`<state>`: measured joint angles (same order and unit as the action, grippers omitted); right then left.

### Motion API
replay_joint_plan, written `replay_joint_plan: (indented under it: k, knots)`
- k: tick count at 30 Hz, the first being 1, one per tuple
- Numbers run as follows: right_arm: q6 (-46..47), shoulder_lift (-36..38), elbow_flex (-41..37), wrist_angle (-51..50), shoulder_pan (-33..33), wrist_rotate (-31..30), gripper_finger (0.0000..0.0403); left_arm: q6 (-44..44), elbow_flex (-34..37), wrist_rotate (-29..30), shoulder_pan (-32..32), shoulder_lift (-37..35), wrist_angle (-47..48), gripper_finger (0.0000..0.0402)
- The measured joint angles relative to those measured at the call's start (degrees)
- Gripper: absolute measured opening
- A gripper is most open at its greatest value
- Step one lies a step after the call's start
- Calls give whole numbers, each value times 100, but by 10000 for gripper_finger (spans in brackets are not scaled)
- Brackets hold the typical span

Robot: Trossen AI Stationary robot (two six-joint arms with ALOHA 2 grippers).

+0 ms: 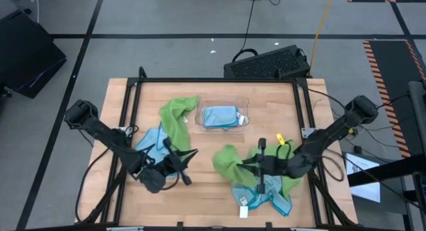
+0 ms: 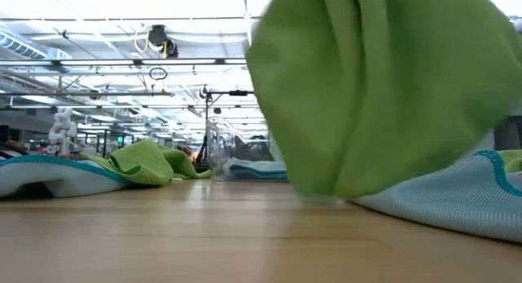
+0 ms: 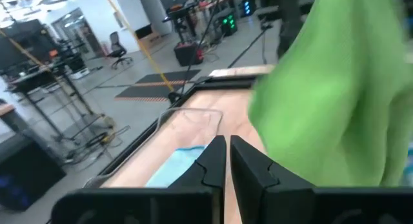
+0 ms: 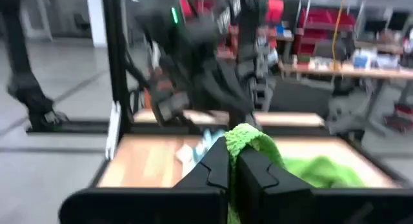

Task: Fold microfiber towels
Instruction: Fold the bottom left green microfiber cloth

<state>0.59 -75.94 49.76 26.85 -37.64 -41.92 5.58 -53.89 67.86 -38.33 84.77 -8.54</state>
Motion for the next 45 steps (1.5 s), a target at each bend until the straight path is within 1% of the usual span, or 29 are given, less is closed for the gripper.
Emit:
replay_joint_plan:
  k: [2,7,11,13,16,21,25,27,30,32,34,36,38,41,42,45]
  knots:
    - [219,-204,0,-137,50,1,2,-127,0,-53,-45,-2,-170,24]
    - [516,-604,-2,-225,143,108,2,-194,0,-374,-81,-2,-168,24]
    - [583,-769,-2,-197,231,851,2,-36,0,-1164,111,40,-13,27]
    - [585,-803,-2,-207,245,1137,2,-39,0,-1586,223,113,-30,38]
    - [557,-836,-2,-279,277,1216,2,-70,2,-2140,406,276,-277,71]
    - [521,-833,-2,-504,322,1205,2,-80,2,-2832,802,650,-826,150]
    - [559,-834,-4,-571,318,1207,3,-244,2,-3879,1157,1062,-1565,210]
    - [561,-833,-3,-593,318,1208,3,-402,2,-4137,1321,1265,-1976,235]
    - [561,-833,-4,-606,318,1207,3,-536,4,-4417,1560,1513,-2530,265]
    - [561,-833,-4,-608,318,1207,3,-550,4,-4794,1697,1590,-2636,272]
    - [561,-833,-4,-614,318,1207,3,-543,0,-5180,1789,1646,-2682,257]
    - [568,-833,-3,-618,318,1208,3,-660,0,-5279,1790,1654,-2570,215]
    - [580,-833,-4,-619,310,1212,3,-862,0,-5290,1748,1646,-2525,152]
    - [585,-833,-4,-632,307,1214,3,-1349,2,-5271,1650,1481,-2368,40]
    - [617,-833,-4,-657,305,1214,3,-1434,0,-5141,1621,1410,-2360,21]
    - [915,-833,-4,-867,303,1214,3,-1591,0,-4456,1457,1234,-2257,15]
